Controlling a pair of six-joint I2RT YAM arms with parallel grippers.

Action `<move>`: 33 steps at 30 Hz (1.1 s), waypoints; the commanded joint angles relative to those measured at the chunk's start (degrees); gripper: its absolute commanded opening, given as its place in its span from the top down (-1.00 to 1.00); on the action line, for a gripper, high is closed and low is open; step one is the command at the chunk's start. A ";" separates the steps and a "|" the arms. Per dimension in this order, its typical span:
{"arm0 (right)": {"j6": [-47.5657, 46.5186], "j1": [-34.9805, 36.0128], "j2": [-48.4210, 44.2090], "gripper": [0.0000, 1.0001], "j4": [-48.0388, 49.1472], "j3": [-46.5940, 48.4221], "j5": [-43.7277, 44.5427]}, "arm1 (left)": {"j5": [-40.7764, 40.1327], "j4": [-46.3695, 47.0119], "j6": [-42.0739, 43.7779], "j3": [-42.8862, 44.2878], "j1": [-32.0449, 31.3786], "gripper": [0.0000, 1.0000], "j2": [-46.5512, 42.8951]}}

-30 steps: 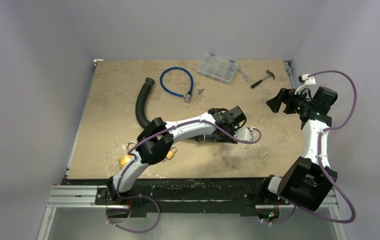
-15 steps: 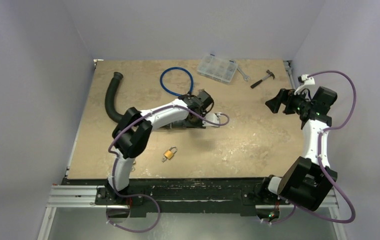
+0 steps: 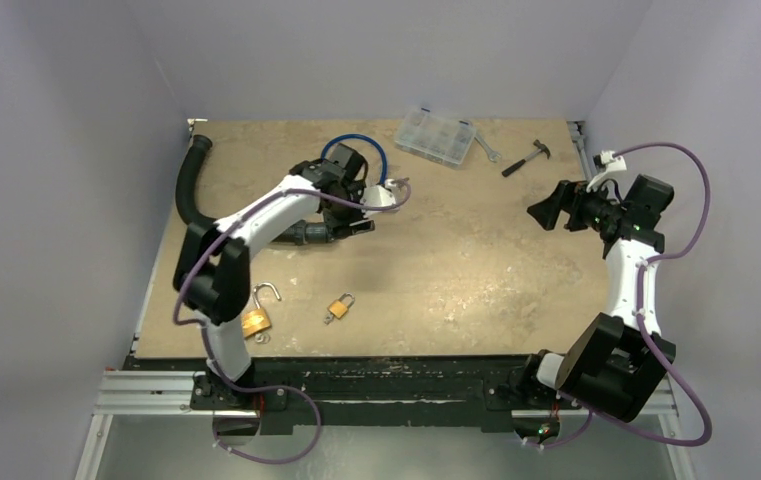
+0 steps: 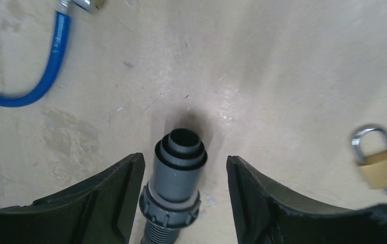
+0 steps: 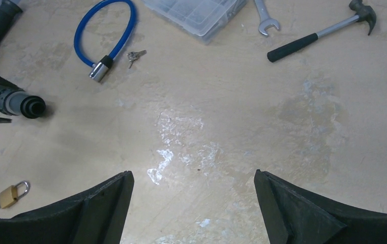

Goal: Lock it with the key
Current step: Move the distractor to the center of the board, then pick up the lock from the center of the board.

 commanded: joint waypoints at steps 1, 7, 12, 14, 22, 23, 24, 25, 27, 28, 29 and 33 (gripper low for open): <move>-1.02 -0.32 -1.82 -0.98 -1.42 0.72 -3.35 | 14.11 2.91 -9.70 -3.30 -0.35 -0.34 -13.38; 3.02 -0.25 -5.50 -0.98 1.81 -1.01 -3.71 | 18.18 7.10 -25.41 -15.00 -0.34 -0.61 -24.24; 2.45 -0.24 -6.26 -0.98 1.57 -1.40 -3.82 | 7.35 3.43 -23.12 -22.77 0.95 -0.99 -32.89; 2.41 -0.25 -6.02 -0.98 1.87 -1.76 -4.13 | 4.89 -0.30 -19.04 -24.84 4.16 -0.99 -35.30; 1.72 -0.19 -5.09 -0.98 1.28 -1.84 -5.40 | 6.90 -10.67 -1.13 -33.02 16.28 -0.79 -41.54; 1.72 -0.21 -4.93 -0.98 1.24 -1.82 -5.46 | 8.36 -10.50 -1.13 -32.87 16.18 -0.84 -41.96; 1.72 -0.22 -4.75 -0.98 1.15 -1.74 -5.45 | 9.78 -10.24 -1.86 -32.50 16.06 -0.86 -41.58; 1.72 -0.20 -4.57 -0.98 1.07 -1.63 -5.41 | 11.37 -10.21 -3.23 -31.85 15.54 -0.86 -40.46; 1.93 -0.19 -4.43 -0.98 0.97 -1.67 -5.41 | 14.05 -9.59 -6.50 -31.43 12.16 -0.86 -38.22; 2.02 -0.18 -4.40 -0.98 1.10 -1.73 -5.33 | 14.05 -7.44 -9.13 -32.45 8.47 -0.86 -37.70; 2.13 -0.19 -4.34 -0.98 1.08 -1.78 -5.20 | 12.81 -4.73 -12.70 -33.71 4.03 -0.86 -37.61; 2.16 -0.26 -4.96 -0.98 1.20 -1.94 -4.05 | 8.08 4.34 -21.53 -34.66 -6.01 -0.79 -34.52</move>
